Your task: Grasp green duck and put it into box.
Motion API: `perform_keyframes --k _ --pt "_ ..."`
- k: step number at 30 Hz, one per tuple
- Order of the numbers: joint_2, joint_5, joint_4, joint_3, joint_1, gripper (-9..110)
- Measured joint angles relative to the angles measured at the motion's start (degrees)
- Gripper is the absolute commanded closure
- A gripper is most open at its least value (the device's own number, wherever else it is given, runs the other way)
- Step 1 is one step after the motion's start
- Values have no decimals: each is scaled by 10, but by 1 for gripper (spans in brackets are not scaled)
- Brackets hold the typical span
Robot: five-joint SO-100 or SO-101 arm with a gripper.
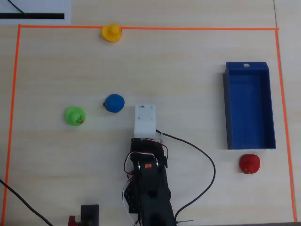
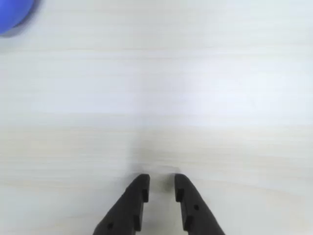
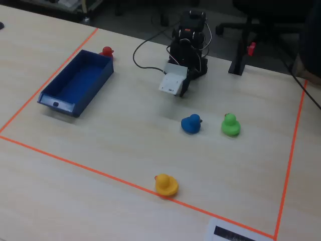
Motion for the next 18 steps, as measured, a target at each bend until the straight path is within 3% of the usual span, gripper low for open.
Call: perform_keyframes --k 18 --pt "0 0 0 0 0 93"
